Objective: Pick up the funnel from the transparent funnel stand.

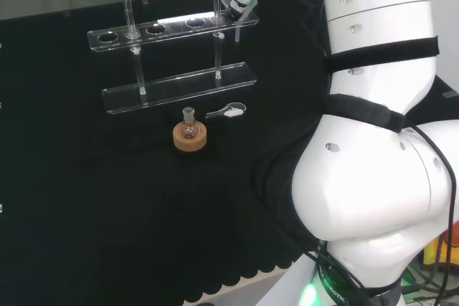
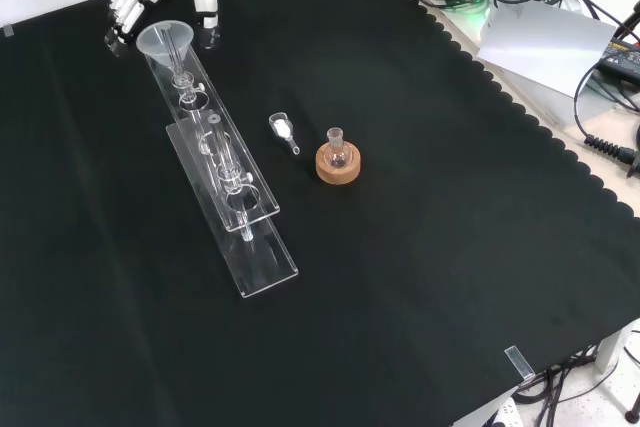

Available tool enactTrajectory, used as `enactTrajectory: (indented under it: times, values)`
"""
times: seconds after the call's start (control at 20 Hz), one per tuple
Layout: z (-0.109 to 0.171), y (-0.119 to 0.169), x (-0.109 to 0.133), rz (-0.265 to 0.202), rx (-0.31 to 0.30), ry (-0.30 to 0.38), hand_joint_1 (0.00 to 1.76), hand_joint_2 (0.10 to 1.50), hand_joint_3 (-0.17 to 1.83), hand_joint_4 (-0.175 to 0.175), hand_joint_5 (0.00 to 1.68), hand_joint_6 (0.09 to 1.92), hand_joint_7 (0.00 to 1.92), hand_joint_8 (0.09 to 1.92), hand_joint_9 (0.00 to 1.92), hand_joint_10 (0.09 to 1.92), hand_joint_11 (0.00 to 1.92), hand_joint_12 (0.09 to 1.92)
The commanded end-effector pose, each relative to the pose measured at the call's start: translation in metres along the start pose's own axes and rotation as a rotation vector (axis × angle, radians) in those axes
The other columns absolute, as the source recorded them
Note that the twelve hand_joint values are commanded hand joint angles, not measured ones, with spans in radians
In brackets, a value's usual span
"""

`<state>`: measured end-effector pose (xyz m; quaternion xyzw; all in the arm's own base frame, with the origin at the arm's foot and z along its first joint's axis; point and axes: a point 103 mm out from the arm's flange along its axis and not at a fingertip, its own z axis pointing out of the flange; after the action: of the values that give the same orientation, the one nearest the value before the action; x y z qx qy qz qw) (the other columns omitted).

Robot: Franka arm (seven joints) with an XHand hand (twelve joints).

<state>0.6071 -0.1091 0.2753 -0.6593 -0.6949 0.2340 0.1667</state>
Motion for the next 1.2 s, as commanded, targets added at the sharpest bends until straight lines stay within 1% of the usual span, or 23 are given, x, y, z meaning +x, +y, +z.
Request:
enactTrajectory:
  times: [0.05, 0.35, 0.5, 0.6, 0.75, 0.85, 0.9, 1.1, 1.2]
  values:
    - [0.0006, 0.0011, 0.0032, 0.023, 0.005, -0.028, 0.71, 0.72, 0.28, 0.044, 0.09, 0.09, 0.09, 0.09, 0.15, 0.83, 0.13, 1.48]
    - [0.0001, 0.0018, 0.0024, 0.027, -0.01, -0.058, 0.72, 0.73, 0.3, 0.045, 0.1, 0.09, 0.09, 0.09, 0.18, 0.81, 0.13, 1.47]
    - [0.0001, 0.0022, 0.0015, 0.014, -0.017, -0.065, 0.73, 0.72, 0.33, 0.046, 0.13, 0.09, 0.09, 0.11, 0.22, 0.78, 0.14, 1.46]
    - [0.0002, 0.0027, 0.0031, 0.018, -0.018, -0.072, 0.74, 0.71, 0.37, 0.045, 0.15, 0.09, 0.08, 0.2, 0.27, 0.74, 0.15, 1.45]
    - [0.0, 0.0036, 0.0045, 0.021, -0.025, -0.084, 0.74, 0.7, 0.43, 0.041, 0.21, 0.09, 0.08, 0.47, 0.38, 0.68, 0.17, 1.44]
    - [-0.0001, 0.0046, 0.0058, 0.023, -0.019, -0.089, 0.74, 0.7, 0.46, 0.039, 0.23, 0.09, 0.08, 0.57, 0.43, 0.68, 0.18, 1.43]
    - [0.0002, 0.0053, 0.0064, 0.018, -0.018, -0.092, 0.74, 0.7, 0.46, 0.039, 0.23, 0.09, 0.08, 0.6, 0.44, 0.67, 0.19, 1.43]
    - [0.0001, 0.008, 0.0076, 0.024, -0.017, -0.11, 0.74, 0.71, 0.47, 0.036, 0.25, 0.09, 0.11, 0.64, 0.48, 0.68, 0.19, 1.42]
    - [-0.0008, 0.0076, 0.0088, 0.026, -0.045, -0.118, 0.75, 0.71, 0.48, 0.033, 0.28, 0.09, 0.15, 0.66, 0.52, 0.68, 0.2, 1.41]
